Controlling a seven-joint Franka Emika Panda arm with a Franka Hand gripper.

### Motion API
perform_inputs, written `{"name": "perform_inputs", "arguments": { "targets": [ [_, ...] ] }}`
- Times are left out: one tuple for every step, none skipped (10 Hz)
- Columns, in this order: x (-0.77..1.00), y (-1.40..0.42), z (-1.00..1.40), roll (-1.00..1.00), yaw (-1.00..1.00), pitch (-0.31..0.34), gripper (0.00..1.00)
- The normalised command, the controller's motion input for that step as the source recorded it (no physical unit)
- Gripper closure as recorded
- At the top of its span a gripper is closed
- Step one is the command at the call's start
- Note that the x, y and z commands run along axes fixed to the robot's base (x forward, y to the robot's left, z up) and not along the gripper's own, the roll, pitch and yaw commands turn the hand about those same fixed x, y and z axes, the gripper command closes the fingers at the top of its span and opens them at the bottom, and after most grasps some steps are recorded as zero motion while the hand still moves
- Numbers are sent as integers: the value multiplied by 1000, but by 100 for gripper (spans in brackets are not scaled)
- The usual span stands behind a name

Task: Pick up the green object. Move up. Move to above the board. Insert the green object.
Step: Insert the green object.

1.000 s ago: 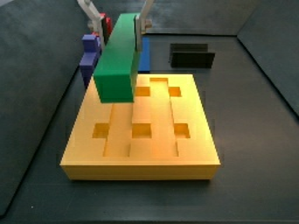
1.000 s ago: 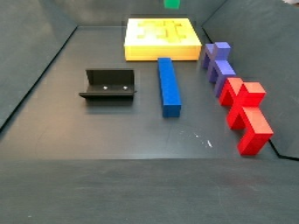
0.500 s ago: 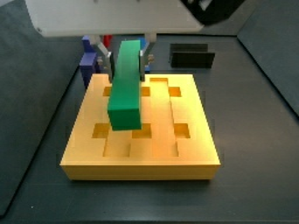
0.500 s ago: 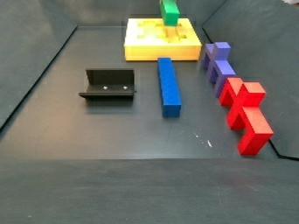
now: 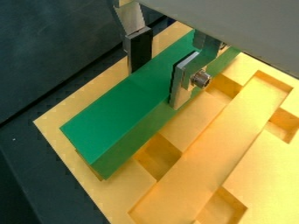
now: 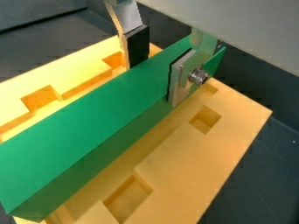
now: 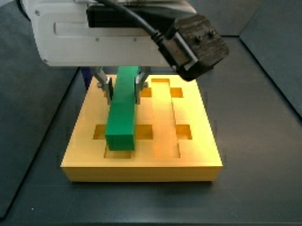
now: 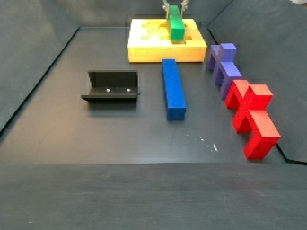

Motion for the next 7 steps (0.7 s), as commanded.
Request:
{"name": "perform_inputs", "arguments": {
  "targets": [
    [0,-151,-343,144,14,0,100],
    [0,-163,-300,131,20,0,100],
    [0,-146,-291,100,3,0,100],
    [-46,-80,-269,104,0,0,100],
    [-29,0,-234,134,-49,43,100],
    [-26,211,-277,130,-146,56,100],
    [-274,129,-180,27,-69,0,100]
  ]
}}
